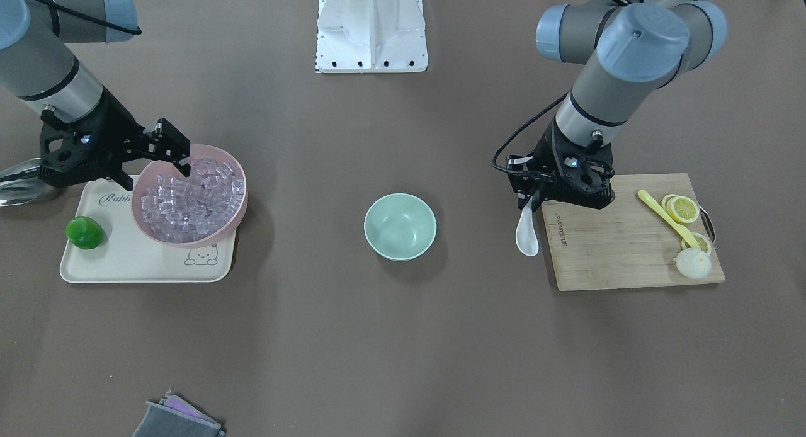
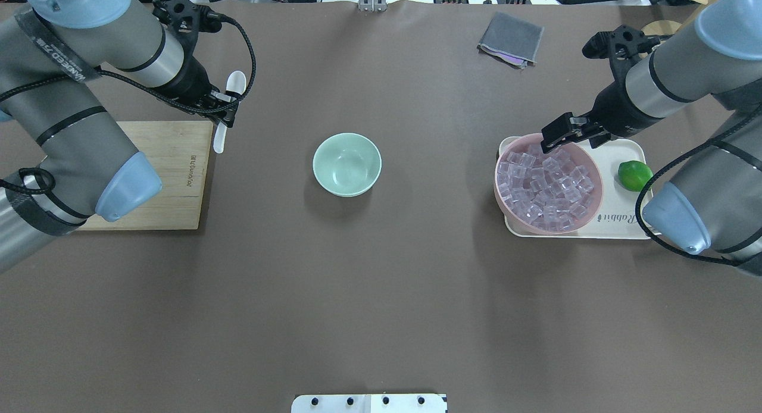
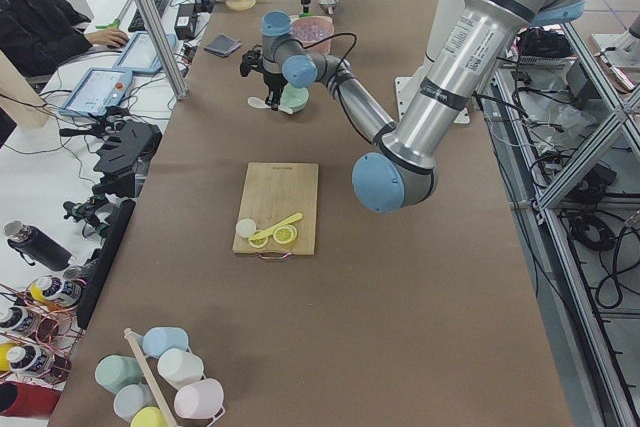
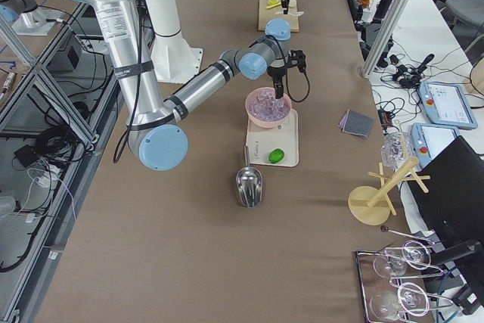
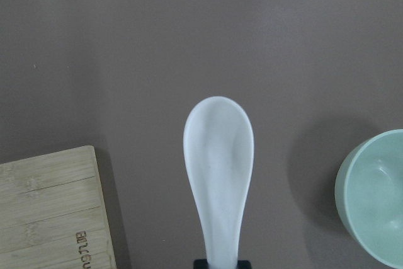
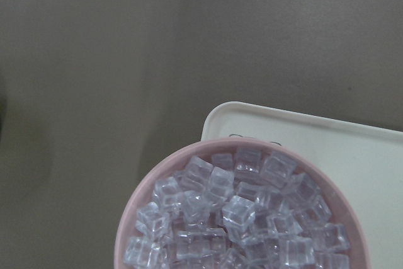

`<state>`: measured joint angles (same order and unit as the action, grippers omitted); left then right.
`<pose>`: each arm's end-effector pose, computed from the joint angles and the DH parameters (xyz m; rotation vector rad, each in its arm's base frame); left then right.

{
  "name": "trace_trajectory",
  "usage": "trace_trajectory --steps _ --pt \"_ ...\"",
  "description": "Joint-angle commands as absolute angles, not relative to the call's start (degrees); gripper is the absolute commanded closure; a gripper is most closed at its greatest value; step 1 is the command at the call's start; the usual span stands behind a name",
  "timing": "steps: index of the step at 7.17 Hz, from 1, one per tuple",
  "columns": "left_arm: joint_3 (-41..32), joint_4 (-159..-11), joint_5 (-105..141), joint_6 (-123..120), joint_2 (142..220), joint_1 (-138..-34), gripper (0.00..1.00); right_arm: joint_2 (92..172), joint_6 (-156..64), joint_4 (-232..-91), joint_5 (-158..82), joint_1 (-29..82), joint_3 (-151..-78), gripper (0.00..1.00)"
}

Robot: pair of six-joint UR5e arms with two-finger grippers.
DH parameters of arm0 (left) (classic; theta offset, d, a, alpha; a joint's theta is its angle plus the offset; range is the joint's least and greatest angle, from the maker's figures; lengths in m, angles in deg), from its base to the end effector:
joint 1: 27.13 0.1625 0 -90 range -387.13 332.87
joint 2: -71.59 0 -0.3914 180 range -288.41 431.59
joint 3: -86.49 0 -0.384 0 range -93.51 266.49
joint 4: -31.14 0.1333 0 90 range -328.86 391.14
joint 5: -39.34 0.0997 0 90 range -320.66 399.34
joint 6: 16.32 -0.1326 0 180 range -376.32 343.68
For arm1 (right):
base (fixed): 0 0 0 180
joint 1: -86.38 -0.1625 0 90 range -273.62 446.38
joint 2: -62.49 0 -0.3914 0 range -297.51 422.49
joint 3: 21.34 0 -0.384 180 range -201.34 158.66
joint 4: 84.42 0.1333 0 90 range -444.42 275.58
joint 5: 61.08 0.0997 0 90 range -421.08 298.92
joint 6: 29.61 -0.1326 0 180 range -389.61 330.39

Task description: Put spoon and ice into bowl

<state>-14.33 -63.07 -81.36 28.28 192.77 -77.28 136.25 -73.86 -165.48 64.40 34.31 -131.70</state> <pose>0.3593 -0.5328 0.2473 0.2421 0.9024 0.1392 -0.3026 -0.4800 0.3138 0.1939 -0.9451 -0.1443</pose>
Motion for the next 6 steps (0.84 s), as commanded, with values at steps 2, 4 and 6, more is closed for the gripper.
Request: trace_trajectory --steps 2,4,6 --pt "-14.8 -63.1 -81.4 28.3 192.8 -77.3 1.00 135.5 -73.6 -151.1 50.5 42.4 -128.0 0.00" --pt "-15.1 -63.3 -81.4 28.3 192.7 -77.3 1.00 134.2 -73.3 -151.0 49.5 42.8 -128.1 0.01" --pt "-15.2 -63.3 -81.4 28.3 192.7 -77.3 1.00 136.0 -60.4 -146.2 49.6 42.4 -128.0 0.01"
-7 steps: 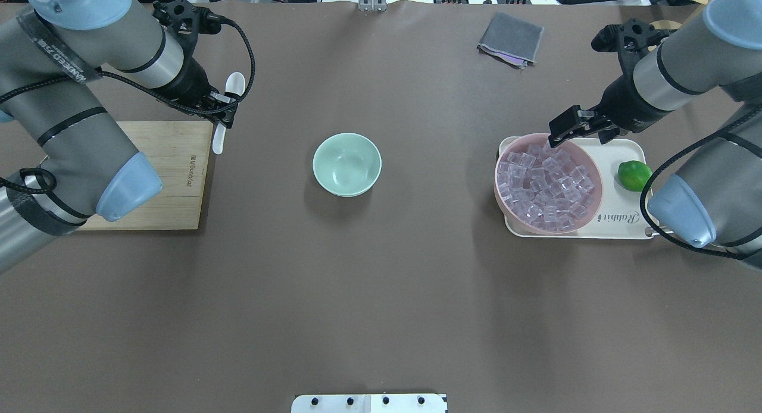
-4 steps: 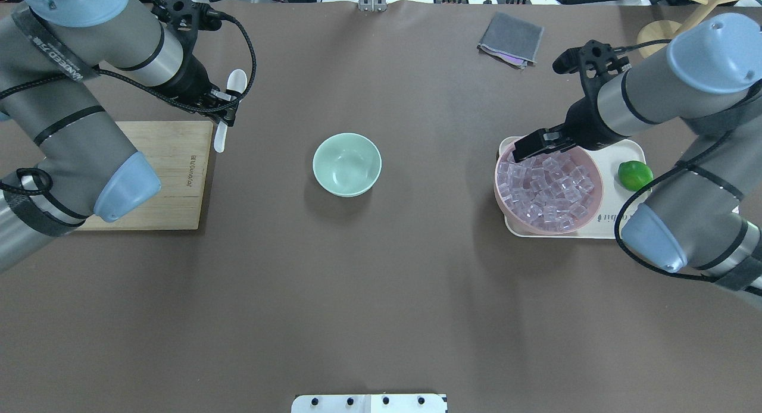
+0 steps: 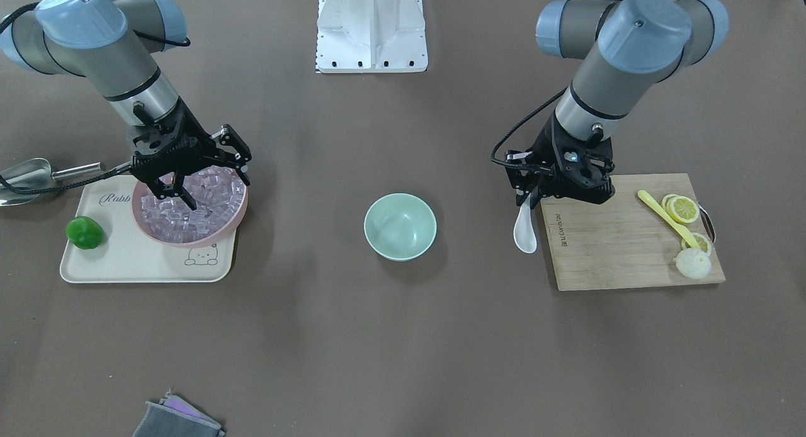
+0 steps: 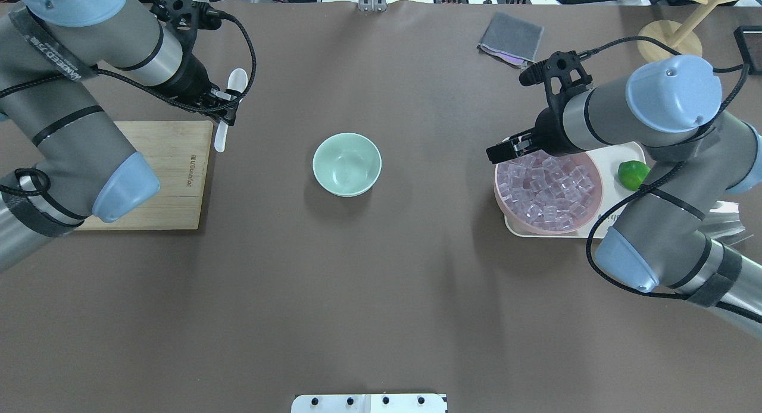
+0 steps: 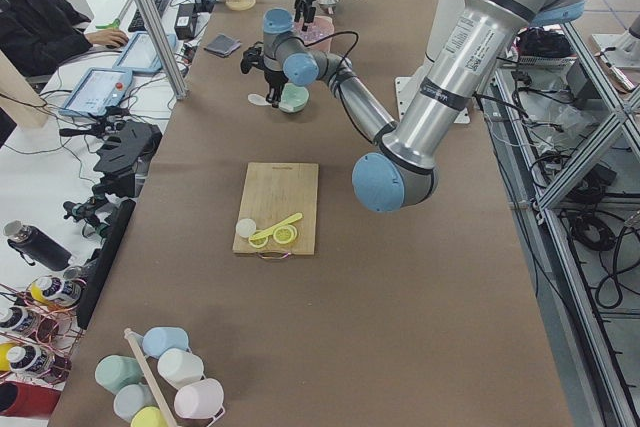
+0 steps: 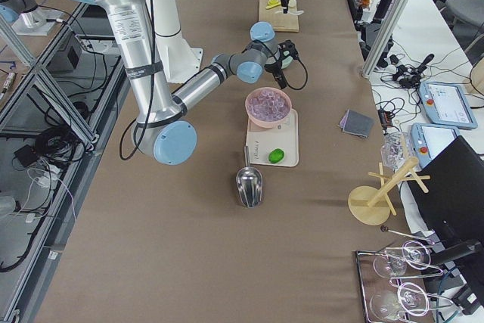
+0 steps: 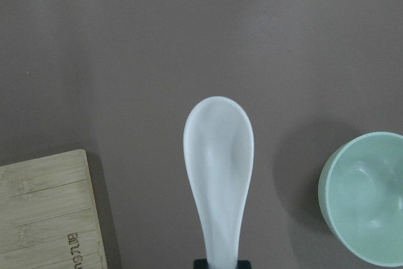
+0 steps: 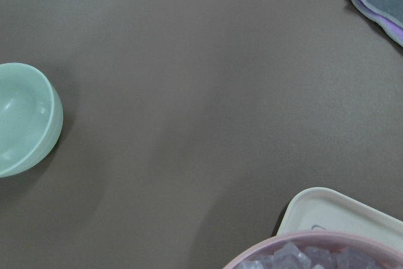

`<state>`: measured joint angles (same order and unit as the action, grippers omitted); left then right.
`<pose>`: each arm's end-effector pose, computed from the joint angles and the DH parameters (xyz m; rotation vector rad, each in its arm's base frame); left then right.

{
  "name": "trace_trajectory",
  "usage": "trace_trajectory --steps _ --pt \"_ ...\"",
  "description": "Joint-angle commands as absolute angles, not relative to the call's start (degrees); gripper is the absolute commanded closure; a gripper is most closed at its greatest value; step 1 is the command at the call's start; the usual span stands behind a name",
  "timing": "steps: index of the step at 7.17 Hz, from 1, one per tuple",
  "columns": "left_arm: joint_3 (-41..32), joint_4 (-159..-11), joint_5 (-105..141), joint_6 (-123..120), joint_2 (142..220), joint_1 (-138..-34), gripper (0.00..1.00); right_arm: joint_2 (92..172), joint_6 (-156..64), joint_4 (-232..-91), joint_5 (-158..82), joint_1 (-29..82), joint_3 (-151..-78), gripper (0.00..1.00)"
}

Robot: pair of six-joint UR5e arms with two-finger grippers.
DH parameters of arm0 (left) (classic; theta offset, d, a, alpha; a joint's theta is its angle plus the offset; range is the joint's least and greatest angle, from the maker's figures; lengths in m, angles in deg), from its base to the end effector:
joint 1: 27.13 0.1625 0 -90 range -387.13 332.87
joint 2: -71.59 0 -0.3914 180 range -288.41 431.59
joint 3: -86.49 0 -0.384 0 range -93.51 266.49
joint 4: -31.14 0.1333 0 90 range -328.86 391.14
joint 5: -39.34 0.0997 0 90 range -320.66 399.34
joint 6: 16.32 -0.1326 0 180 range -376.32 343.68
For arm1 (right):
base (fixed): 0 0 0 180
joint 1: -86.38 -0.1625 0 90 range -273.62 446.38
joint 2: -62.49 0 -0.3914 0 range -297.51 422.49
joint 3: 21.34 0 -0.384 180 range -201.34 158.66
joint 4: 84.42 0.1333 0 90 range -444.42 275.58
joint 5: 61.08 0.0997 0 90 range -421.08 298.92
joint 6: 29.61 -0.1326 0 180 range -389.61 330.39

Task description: Put spoon and ice into bowl

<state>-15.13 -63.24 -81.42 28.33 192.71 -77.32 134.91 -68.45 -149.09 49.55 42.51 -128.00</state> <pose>0.3567 -0.5302 0.2414 0.2535 0.9126 0.1426 -0.3676 -0.4735 0.2964 0.5388 -0.9379 -0.3017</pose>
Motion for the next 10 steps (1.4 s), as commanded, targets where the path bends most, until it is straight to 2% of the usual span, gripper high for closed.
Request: trace_trajectory --steps 1,2,3,5,7,8,10 --pt "-15.3 -63.3 -81.4 28.3 192.7 -77.3 1.00 136.4 -57.1 -144.6 50.1 42.3 -128.0 0.02" --pt "-15.3 -63.3 -81.4 28.3 192.7 -77.3 1.00 137.3 -56.5 -141.9 52.0 42.3 -127.8 0.03" --pt "-15.3 -63.3 -81.4 28.3 192.7 -77.3 1.00 139.5 -53.5 -137.5 54.6 42.0 -127.4 0.10" --pt "-15.2 -63.3 -81.4 28.3 192.7 -77.3 1.00 142.7 -49.9 -134.1 59.8 39.3 -127.2 0.09" --pt "-15.3 -63.4 -81.4 28.3 192.7 -77.3 1.00 143.2 -48.7 -131.4 60.1 39.4 -123.1 0.13" --pt "-15.3 -63.4 -81.4 28.3 192.7 -77.3 1.00 143.2 -48.8 -127.8 60.1 39.4 -119.8 0.22" --pt "-15.4 -63.4 -81.4 28.3 192.6 -77.3 1.00 142.6 -48.9 -125.1 60.6 39.6 -118.6 0.22"
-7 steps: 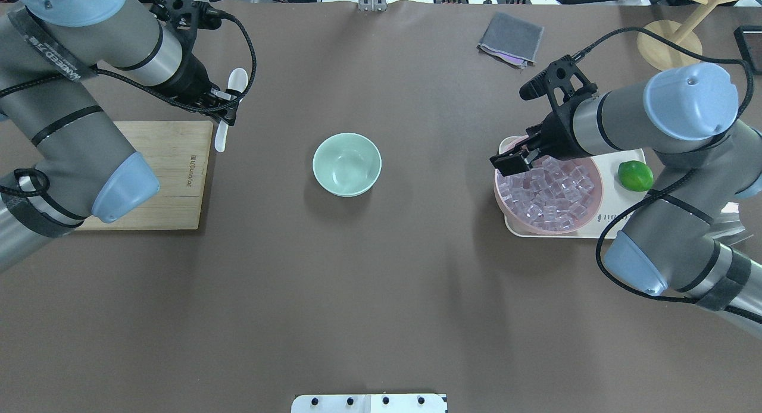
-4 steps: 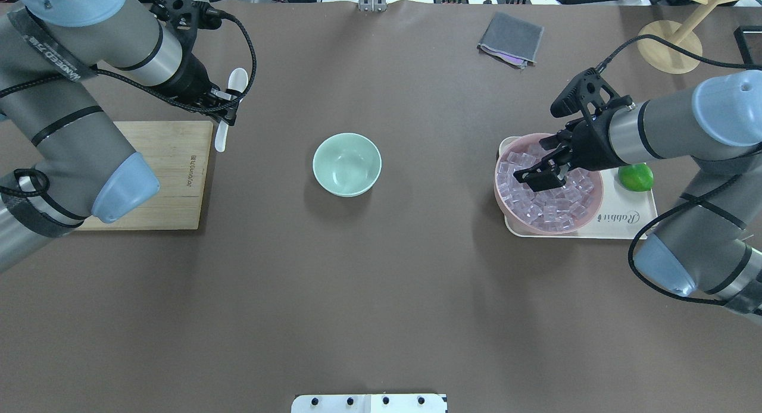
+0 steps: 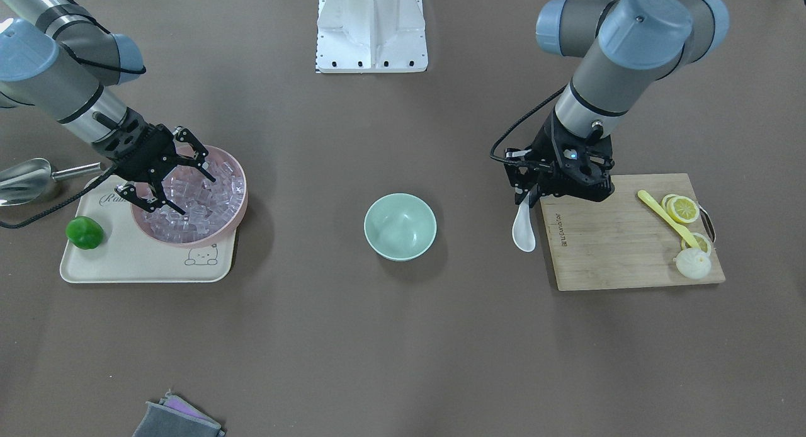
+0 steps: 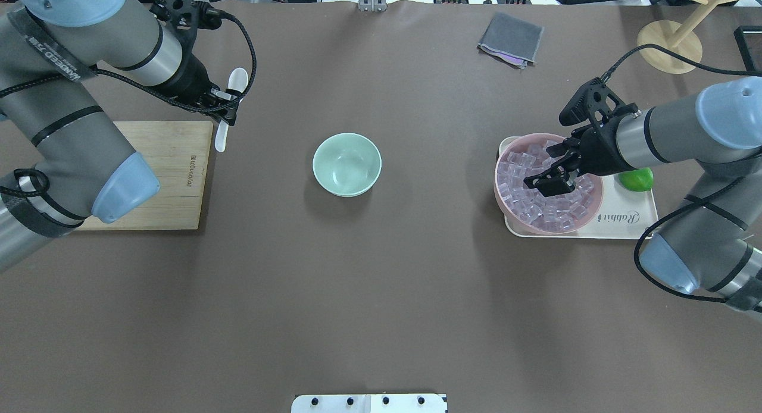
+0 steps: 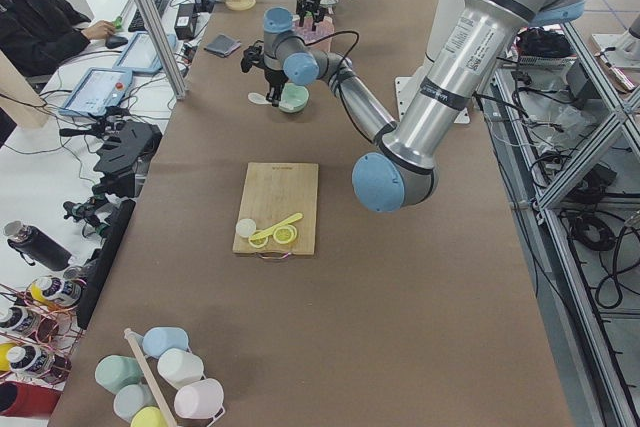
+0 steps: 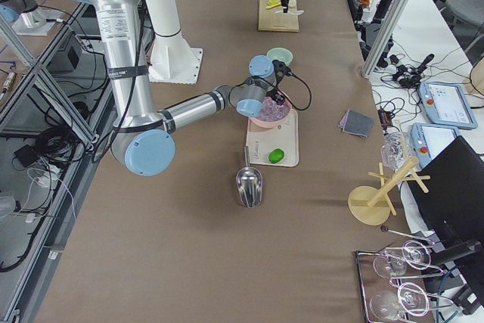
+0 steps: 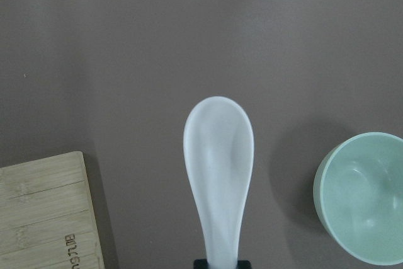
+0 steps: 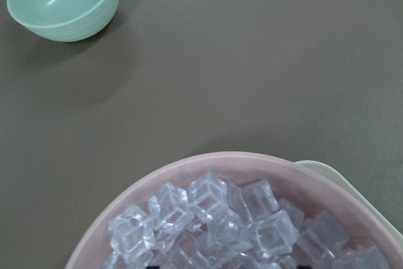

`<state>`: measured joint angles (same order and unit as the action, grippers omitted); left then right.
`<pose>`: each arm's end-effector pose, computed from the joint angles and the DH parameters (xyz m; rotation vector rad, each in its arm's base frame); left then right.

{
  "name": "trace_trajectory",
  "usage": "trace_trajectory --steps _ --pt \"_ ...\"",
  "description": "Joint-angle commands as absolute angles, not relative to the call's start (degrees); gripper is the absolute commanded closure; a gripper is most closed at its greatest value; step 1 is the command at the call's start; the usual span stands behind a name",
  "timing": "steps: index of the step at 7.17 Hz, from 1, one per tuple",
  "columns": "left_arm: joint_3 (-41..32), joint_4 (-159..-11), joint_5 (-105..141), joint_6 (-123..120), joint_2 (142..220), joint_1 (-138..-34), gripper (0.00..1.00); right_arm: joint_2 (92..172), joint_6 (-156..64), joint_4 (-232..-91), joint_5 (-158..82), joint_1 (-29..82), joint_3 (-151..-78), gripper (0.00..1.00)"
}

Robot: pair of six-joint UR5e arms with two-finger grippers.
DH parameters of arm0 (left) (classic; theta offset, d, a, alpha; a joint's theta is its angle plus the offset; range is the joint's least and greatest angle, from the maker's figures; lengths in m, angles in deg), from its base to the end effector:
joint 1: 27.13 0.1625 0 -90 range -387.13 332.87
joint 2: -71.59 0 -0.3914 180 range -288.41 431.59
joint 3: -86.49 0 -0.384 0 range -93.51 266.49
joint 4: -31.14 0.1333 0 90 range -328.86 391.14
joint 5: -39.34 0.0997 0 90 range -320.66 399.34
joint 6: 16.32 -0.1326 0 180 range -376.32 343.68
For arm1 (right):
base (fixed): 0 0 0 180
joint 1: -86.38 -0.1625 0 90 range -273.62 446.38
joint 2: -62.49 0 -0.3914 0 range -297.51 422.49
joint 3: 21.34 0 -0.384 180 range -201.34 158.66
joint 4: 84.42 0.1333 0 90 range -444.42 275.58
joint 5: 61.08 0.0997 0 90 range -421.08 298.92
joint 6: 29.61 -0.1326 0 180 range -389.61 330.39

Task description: Put spoon and ice into bowl

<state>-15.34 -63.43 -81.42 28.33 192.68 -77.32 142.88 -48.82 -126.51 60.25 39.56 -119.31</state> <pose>0.3560 -0.5295 0.2397 0.2585 0.9164 0.1444 -0.3471 -0.4639 0.3887 0.7133 -1.0095 -0.6767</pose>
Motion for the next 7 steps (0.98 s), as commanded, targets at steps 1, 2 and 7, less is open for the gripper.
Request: trace_trajectory --steps 1,2,7 --pt "-15.4 -63.4 -81.3 28.2 192.6 -77.3 1.00 142.6 -49.1 -125.1 63.7 39.6 -118.6 0.22" --pt "-15.4 -63.4 -81.4 28.2 192.6 -77.3 1.00 142.6 -49.1 -125.1 65.8 39.6 -118.6 0.24" --pt "-15.4 -63.5 -81.3 28.1 192.6 -77.4 1.00 142.3 -49.2 -125.0 66.0 40.3 -118.4 0.42"
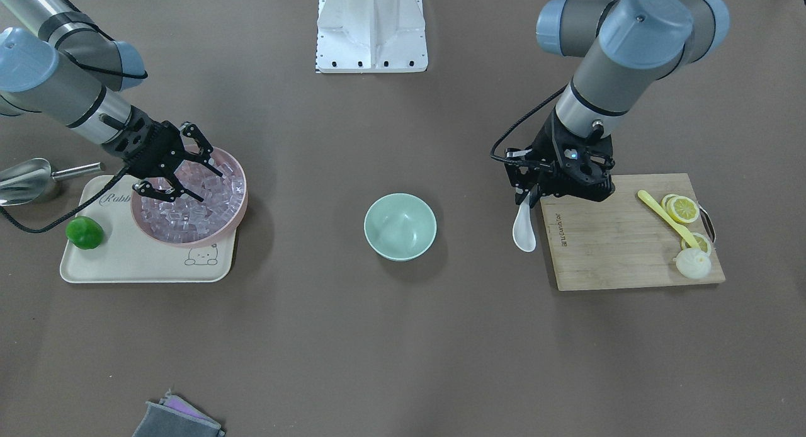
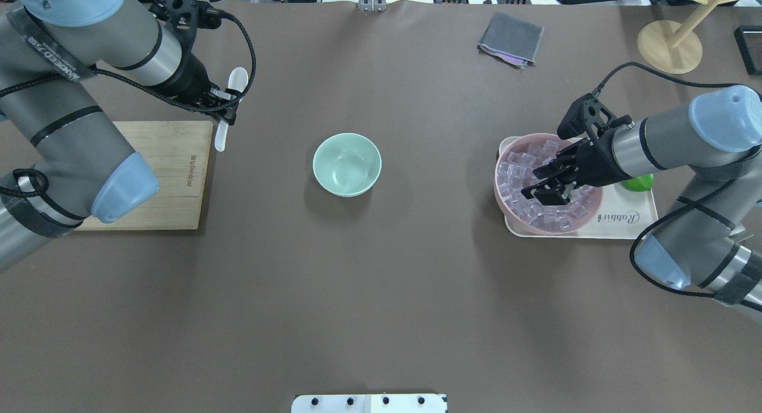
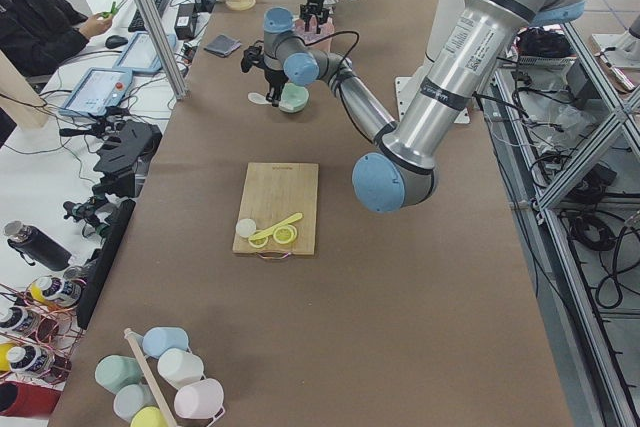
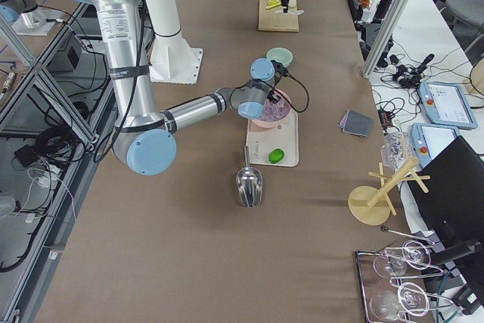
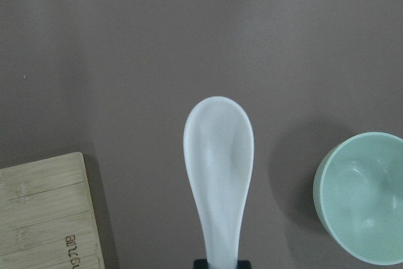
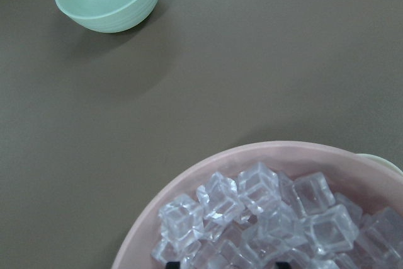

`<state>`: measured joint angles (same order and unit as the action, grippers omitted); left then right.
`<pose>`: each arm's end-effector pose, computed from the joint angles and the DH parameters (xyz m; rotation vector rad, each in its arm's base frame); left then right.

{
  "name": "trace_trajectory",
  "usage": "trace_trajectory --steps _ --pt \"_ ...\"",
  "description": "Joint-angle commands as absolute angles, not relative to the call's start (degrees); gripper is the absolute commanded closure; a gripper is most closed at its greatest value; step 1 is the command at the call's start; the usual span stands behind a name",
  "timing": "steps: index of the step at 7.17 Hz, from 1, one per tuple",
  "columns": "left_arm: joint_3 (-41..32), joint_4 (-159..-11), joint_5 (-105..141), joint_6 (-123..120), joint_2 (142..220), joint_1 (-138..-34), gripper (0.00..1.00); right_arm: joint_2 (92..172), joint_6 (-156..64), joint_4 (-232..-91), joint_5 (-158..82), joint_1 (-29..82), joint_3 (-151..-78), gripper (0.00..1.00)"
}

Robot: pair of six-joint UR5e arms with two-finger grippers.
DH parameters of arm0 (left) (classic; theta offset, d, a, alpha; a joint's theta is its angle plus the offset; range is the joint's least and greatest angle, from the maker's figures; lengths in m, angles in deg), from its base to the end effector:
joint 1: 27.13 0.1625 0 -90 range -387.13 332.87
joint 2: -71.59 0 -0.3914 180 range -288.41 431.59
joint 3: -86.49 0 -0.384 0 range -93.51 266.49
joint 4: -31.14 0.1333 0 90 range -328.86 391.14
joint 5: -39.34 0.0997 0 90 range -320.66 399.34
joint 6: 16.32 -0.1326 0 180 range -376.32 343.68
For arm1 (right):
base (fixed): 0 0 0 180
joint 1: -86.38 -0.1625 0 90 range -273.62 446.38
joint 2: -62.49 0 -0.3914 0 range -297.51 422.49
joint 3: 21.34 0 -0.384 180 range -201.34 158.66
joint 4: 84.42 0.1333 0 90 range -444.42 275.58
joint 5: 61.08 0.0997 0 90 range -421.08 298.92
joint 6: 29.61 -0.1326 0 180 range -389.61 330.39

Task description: Put spoon and ice into bowl

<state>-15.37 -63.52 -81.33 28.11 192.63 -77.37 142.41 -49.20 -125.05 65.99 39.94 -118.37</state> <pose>0.3554 -0.5298 0.2398 0.2627 0.9155 0.1468 -0.3557 -0.4515 0.3857 0.6660 -1.0940 -0.7353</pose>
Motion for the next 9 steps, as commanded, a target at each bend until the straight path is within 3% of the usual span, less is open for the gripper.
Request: trace_trajectory --steps 1,9 --pt "-15.4 -63.5 -81.1 28.0 192.6 -77.4 1.00 142.1 -49.2 -125.0 65.9 40.8 -118.4 0.41" --pt "-15.4 -63.5 -80.9 27.8 192.5 -77.7 1.00 139.7 -50.1 -125.1 65.0 42.7 -117.6 0.39"
